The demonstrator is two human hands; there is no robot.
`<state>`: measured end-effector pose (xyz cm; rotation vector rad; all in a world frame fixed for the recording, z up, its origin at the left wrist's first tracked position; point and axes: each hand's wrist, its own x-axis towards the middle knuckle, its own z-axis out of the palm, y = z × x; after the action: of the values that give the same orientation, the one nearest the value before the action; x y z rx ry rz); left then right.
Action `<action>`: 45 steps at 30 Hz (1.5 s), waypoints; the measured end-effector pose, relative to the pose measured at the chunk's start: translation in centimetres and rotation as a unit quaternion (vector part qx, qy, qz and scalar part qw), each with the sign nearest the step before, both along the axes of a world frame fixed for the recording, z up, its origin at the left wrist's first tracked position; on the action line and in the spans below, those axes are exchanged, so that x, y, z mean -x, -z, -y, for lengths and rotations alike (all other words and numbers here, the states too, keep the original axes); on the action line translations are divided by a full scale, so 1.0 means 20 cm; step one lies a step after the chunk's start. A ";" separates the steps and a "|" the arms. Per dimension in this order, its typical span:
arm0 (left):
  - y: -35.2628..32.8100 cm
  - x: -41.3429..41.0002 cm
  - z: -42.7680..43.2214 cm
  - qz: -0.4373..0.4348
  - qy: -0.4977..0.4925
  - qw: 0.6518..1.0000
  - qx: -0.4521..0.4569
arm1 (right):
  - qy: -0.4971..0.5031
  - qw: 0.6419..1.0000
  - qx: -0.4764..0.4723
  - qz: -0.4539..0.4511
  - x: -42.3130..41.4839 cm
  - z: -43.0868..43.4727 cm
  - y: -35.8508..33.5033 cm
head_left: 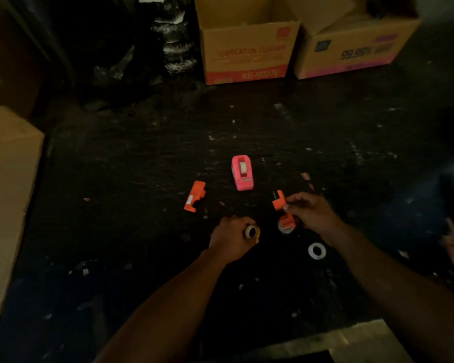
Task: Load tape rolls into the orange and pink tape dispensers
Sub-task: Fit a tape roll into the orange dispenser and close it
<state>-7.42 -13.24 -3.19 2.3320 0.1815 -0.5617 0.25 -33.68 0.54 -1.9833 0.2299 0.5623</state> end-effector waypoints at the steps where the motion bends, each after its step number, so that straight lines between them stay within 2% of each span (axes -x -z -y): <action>1: 0.02 0.01 0.04 0.003 0.022 0.999 -0.027 | 0.008 1.000 0.000 0.004 0.02 0.04 0.02; 5: 0.07 0.01 0.13 0.017 0.069 0.993 -0.093 | 0.021 1.000 0.006 0.022 0.06 0.20 0.08; 13: 0.06 -0.13 0.22 0.012 0.012 0.999 -0.051 | 0.007 1.000 0.015 0.020 0.01 0.33 0.13; 24: 0.10 -0.22 0.44 0.031 0.008 0.996 -0.088 | -0.024 0.999 0.024 -0.007 -0.02 0.38 0.22; 28: 0.10 -0.23 0.45 0.065 -0.042 0.996 -0.046 | -0.021 1.000 0.006 -0.007 -0.03 0.35 0.23; 32: 0.04 -0.25 0.40 0.028 -0.099 0.994 0.047 | -0.012 1.000 -0.023 -0.015 -0.05 0.29 0.21; 45: -0.18 -0.28 0.15 0.018 -0.099 0.984 0.149 | -0.030 0.996 -0.085 0.023 -0.07 0.02 0.07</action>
<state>-1.91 -16.18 0.48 2.0048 0.2881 -0.4172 1.56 -34.01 -0.91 -1.8410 0.0898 0.5554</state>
